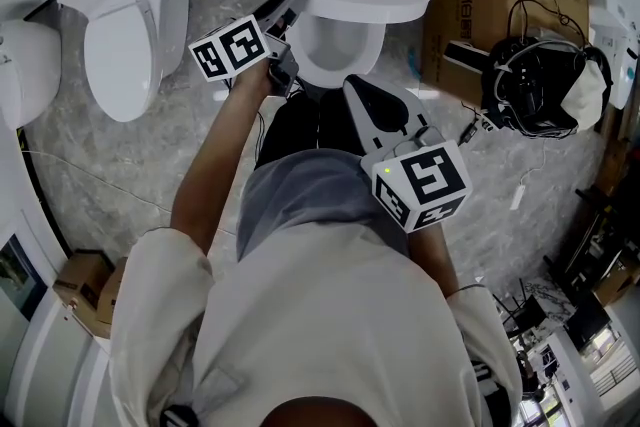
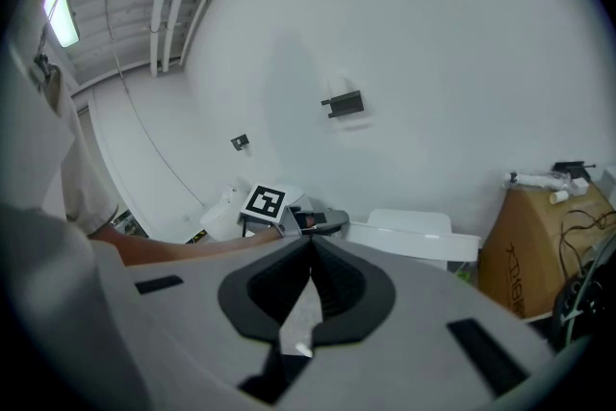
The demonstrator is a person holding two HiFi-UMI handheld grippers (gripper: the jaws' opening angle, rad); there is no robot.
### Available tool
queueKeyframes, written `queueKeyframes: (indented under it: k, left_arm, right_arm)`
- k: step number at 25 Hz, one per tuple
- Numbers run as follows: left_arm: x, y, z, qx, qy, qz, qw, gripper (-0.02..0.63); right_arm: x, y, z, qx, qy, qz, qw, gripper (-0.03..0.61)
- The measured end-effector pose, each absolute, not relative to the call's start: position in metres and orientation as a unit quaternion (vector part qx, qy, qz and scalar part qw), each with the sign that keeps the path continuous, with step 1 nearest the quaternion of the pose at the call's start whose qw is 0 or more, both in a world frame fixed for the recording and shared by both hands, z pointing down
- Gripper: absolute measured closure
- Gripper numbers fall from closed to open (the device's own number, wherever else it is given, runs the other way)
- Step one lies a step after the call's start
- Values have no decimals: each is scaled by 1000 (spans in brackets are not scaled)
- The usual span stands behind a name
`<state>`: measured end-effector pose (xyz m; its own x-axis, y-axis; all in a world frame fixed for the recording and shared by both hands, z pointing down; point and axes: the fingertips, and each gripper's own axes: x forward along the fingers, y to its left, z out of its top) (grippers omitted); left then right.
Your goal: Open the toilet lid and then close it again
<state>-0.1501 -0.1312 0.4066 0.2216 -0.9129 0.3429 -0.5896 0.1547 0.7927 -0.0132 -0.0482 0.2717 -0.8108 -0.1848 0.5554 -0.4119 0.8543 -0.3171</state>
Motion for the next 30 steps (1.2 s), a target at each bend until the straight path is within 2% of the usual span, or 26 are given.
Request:
queueKeyframes:
  k: [30]
  left_arm:
    - [-187,-191,365,650,-621,-184,398,457]
  right_arm:
    - [-21,-73,268,168,-928,199,267,568]
